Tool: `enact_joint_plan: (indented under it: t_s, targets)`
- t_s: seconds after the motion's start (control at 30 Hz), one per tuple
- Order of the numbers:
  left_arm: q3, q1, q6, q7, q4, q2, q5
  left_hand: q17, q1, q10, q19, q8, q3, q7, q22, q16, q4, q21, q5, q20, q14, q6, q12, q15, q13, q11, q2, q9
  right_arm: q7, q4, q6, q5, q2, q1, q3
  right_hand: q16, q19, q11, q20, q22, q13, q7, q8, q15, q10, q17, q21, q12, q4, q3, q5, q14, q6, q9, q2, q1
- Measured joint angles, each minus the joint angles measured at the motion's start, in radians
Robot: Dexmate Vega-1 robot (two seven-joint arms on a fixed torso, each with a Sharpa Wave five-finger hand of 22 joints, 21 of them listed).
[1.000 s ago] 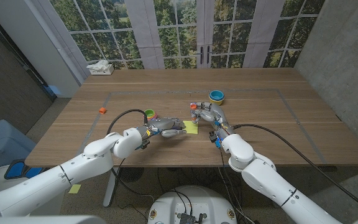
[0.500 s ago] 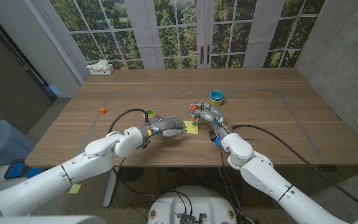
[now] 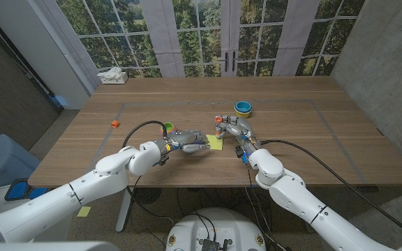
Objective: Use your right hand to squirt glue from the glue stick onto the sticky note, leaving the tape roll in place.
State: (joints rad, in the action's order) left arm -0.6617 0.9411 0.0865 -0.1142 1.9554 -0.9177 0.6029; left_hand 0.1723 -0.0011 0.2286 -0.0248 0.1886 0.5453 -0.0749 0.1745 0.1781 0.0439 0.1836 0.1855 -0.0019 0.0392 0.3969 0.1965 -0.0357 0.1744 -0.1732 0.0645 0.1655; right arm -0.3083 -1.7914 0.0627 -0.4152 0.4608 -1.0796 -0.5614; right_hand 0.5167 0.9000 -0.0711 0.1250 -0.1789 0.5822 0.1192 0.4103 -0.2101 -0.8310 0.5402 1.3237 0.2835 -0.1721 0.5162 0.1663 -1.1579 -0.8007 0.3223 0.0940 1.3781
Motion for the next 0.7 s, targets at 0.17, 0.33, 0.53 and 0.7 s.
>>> enact_joint_plan:
  t_s: [0.17,0.33,0.53,0.7]
  targets:
    - [0.000,-0.006,-0.005,-0.003,-0.006,0.001,-0.002,0.000,0.000,0.000,0.000,0.000,0.000,0.000,0.000,0.000,0.000,0.000,0.000,0.000,0.000,0.000,0.000,0.000,0.000,0.000,0.000,0.000,-0.005,0.004,0.002,-0.002,-0.002,0.000,-0.001,0.000,0.000,0.000,0.000,0.000,0.000,0.000,0.000,0.000,0.000,0.000,0.000,-0.002,0.000,0.000,0.000,0.000,0.000,0.000,0.000,0.000]
    - [0.000,-0.011,-0.011,-0.007,-0.012,0.002,-0.005,0.000,0.000,0.000,0.000,0.000,-0.004,0.000,-0.002,0.000,0.004,0.000,0.000,0.000,0.000,0.000,0.000,0.000,0.000,0.000,0.000,0.000,-0.006,0.009,0.003,-0.004,-0.005,0.000,-0.004,0.000,0.000,0.000,0.000,0.000,0.000,0.000,-0.001,0.000,0.000,0.000,0.000,-0.002,0.000,0.000,0.000,0.000,0.000,0.001,0.000,0.000]
    - [0.000,-0.017,-0.015,-0.010,-0.018,0.003,-0.008,0.000,0.000,0.005,-0.004,0.000,-0.004,0.004,-0.002,0.000,0.004,0.000,0.000,0.004,0.000,0.004,0.000,0.000,0.000,-0.002,0.000,0.000,-0.009,0.016,0.003,-0.004,-0.010,0.003,-0.009,-0.007,0.004,0.000,-0.004,0.000,0.000,0.000,-0.002,0.000,0.000,0.000,0.000,-0.005,0.000,0.000,-0.001,0.000,0.000,0.001,0.000,0.000]
    - [-0.003,-0.023,-0.024,-0.014,-0.025,0.005,-0.011,0.000,0.000,0.005,-0.004,0.000,-0.008,0.004,-0.002,0.000,0.008,0.000,0.000,0.004,0.000,0.003,0.000,0.000,0.000,-0.002,0.000,0.000,-0.026,0.022,0.000,0.021,-0.014,0.010,-0.020,-0.007,0.004,0.009,-0.004,0.000,-0.001,-0.003,-0.006,0.000,-0.009,0.003,-0.004,-0.010,0.000,0.000,-0.003,0.000,-0.003,-0.002,0.003,-0.003]
